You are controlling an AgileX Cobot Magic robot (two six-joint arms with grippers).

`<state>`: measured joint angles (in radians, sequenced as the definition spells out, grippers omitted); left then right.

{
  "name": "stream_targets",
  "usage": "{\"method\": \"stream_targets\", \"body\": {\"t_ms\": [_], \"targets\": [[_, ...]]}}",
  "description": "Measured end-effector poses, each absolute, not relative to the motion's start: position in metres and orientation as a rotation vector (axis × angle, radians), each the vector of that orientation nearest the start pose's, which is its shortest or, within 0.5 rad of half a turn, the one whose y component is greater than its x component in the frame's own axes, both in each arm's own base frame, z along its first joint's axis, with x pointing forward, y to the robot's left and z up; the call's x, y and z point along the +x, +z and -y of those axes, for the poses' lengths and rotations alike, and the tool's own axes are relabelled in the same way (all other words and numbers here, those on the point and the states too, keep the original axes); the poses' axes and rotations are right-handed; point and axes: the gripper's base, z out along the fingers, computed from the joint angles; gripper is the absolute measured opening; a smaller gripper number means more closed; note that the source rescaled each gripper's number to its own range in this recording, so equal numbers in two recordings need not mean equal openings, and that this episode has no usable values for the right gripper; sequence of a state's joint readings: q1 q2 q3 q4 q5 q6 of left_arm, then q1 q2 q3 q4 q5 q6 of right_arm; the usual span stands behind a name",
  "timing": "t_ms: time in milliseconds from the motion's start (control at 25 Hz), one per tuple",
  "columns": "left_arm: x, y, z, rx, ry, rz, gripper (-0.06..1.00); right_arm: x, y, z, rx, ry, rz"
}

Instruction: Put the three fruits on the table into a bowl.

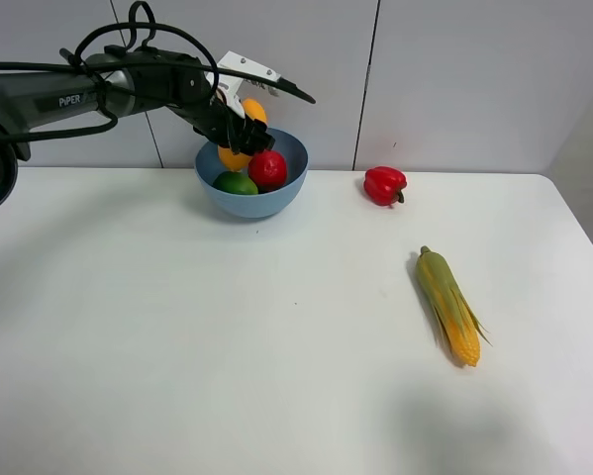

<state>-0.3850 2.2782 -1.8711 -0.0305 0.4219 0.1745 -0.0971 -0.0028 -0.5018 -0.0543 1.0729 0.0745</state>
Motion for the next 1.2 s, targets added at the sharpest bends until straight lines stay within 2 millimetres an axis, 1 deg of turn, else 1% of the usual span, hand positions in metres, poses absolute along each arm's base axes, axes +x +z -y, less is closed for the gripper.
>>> {"method": "stream_targets", "body": {"t_ms": [160, 200, 240, 280, 320, 360, 400, 440, 560, 600, 640, 680, 720, 800, 840, 920, 960, 1080, 1200], "targets": [[0.488, 0.195, 0.199, 0.605, -0.138, -2.2, 0.08, -0.006, 0.277, 0.004, 0.179, -0.079, -2.044], [0.488, 0.195, 0.2, 0.606, -0.14, -2.199, 0.1, -0.006, 0.277, 0.004, 0.179, -0.079, -2.044], [0.487, 0.195, 0.2, 0.603, -0.142, -2.2, 0.22, -0.006, 0.277, 0.004, 0.179, -0.079, -2.044], [0.487, 0.195, 0.201, 0.596, -0.149, -2.202, 0.5, -0.006, 0.277, 0.004, 0.179, -0.079, -2.044], [0.486, 0.196, 0.203, 0.584, -0.158, -2.204, 0.71, -0.006, 0.277, 0.004, 0.179, -0.079, -2.044], [0.486, 0.196, 0.204, 0.57, -0.168, -2.207, 0.82, -0.006, 0.277, 0.004, 0.179, -0.079, -2.044], [0.486, 0.197, 0.205, 0.556, -0.178, -2.207, 0.9, -0.006, 0.277, 0.004, 0.179, -0.079, -2.044], [0.486, 0.197, 0.206, 0.54, -0.19, -2.212, 0.94, -0.006, 0.277, 0.004, 0.179, -0.079, -2.044], [0.483, 0.197, 0.208, 0.513, -0.213, -2.252, 0.98, -0.006, 0.277, 0.004, 0.179, -0.079, -2.044], [0.48, 0.2, 0.207, 0.511, -0.216, -2.273, 0.98, -0.006, 0.277, 0.004, 0.179, -0.079, -2.044], [0.477, 0.207, 0.207, 0.51, -0.221, -2.289, 0.98, -0.006, 0.277, 0.004, 0.179, -0.079, -2.044], [0.473, 0.215, 0.207, 0.512, -0.223, -2.298, 0.98, -0.006, 0.277, 0.004, 0.179, -0.079, -2.044], [0.467, 0.23, 0.206, 0.516, -0.227, -2.296, 0.98, -0.006, 0.277, 0.004, 0.179, -0.079, -2.044], [0.454, 0.266, 0.202, 0.524, -0.223, -2.274, 0.98, -0.006, 0.277, 0.004, 0.179, -0.079, -2.044], [0.448, 0.28, 0.197, 0.529, -0.211, -2.276, 0.98, -0.006, 0.277, 0.004, 0.179, -0.079, -2.044], [0.436, 0.311, 0.182, 0.521, -0.184, -2.275, 0.98, -0.006, 0.277, 0.004, 0.179, -0.079, -2.044], [0.433, 0.321, 0.17, 0.504, -0.168, -2.29, 0.98, -0.006, 0.277, 0.004, 0.179, -0.079, -2.044], [0.423, 0.352, 0.126, 0.418, -0.108, -2.319, 0.98, -0.006, 0.277, 0.004, 0.179, -0.079, -2.044], [0.413, 0.377, 0.074, 0.289, -0.053, -2.341, 0.98, -0.006, 0.277, 0.004, 0.179, -0.079, -2.044]]}}
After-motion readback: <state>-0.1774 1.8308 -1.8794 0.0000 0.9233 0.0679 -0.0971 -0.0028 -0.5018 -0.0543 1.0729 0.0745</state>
